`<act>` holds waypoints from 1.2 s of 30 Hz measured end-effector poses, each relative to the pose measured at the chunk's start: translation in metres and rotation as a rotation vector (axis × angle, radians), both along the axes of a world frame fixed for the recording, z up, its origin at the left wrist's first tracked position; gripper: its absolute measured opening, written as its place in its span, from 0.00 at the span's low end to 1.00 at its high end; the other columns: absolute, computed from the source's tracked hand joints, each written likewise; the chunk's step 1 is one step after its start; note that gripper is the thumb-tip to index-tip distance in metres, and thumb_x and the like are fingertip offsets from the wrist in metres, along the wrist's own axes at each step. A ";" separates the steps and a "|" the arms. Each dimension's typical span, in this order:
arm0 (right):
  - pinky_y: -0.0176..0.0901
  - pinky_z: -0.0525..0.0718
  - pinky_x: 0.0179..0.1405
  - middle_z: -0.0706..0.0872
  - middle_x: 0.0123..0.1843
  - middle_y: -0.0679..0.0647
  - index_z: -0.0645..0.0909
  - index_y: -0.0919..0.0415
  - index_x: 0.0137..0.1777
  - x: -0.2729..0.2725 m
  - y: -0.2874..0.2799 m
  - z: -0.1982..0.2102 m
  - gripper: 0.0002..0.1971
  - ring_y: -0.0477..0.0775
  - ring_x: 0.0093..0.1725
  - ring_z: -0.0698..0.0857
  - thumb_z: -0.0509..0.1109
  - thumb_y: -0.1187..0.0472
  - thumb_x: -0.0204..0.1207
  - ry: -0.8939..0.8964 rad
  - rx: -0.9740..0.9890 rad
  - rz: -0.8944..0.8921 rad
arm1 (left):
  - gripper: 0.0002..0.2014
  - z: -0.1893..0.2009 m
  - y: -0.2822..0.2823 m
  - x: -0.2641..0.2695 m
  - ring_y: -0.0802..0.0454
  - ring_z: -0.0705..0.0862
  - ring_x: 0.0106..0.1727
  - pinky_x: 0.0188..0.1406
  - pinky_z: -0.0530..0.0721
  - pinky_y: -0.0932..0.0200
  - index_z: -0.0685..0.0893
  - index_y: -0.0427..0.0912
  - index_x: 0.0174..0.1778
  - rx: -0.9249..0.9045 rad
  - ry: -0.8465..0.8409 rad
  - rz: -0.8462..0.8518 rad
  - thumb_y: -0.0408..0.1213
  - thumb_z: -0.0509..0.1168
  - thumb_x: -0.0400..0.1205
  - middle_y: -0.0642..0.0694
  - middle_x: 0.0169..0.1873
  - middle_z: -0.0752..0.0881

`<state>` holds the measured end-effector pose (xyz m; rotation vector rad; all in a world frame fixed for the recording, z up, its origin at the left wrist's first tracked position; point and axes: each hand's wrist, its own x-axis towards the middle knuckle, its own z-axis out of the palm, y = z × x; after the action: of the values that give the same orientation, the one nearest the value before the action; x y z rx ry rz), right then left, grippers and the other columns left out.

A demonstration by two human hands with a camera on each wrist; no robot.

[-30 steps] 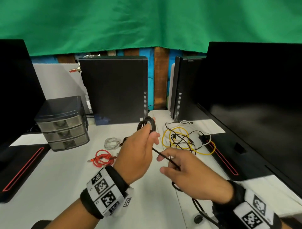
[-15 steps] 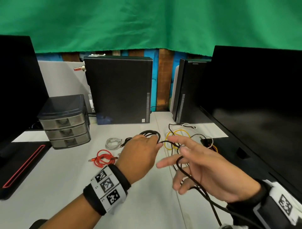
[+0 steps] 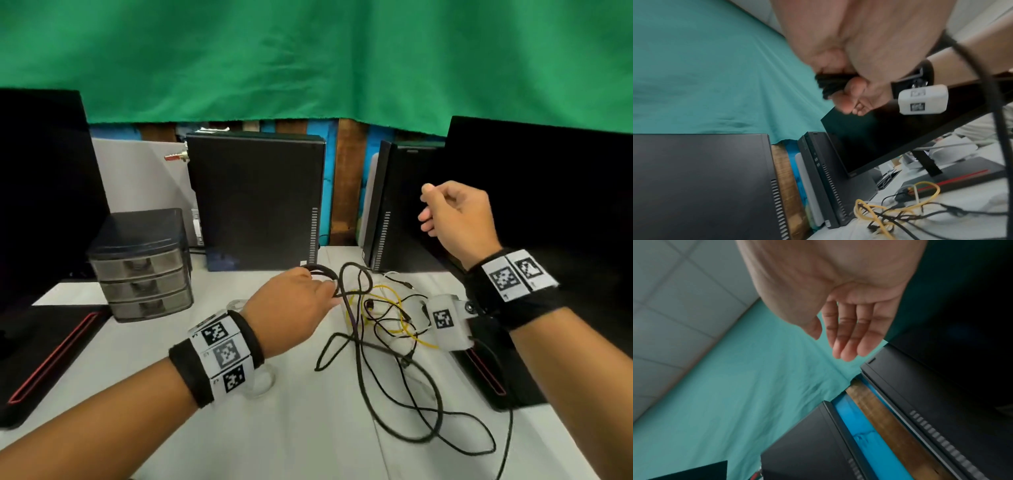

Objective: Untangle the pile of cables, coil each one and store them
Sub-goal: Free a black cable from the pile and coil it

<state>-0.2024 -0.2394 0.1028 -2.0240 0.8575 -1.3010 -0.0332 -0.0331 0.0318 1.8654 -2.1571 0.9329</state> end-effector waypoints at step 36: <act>0.25 0.66 0.22 0.77 0.24 0.40 0.88 0.58 0.41 -0.064 -0.008 0.019 0.09 0.38 0.23 0.71 0.71 0.61 0.83 0.056 0.026 0.162 | 0.23 0.085 0.046 0.092 0.54 0.70 0.20 0.32 0.77 0.71 0.90 0.30 0.44 0.811 1.335 -0.110 0.50 0.66 0.85 0.49 0.18 0.66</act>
<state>-0.2662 -0.2479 0.1213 -2.0714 0.7148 -1.1438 0.0589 0.0129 0.1165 1.6612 -1.6443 -1.1281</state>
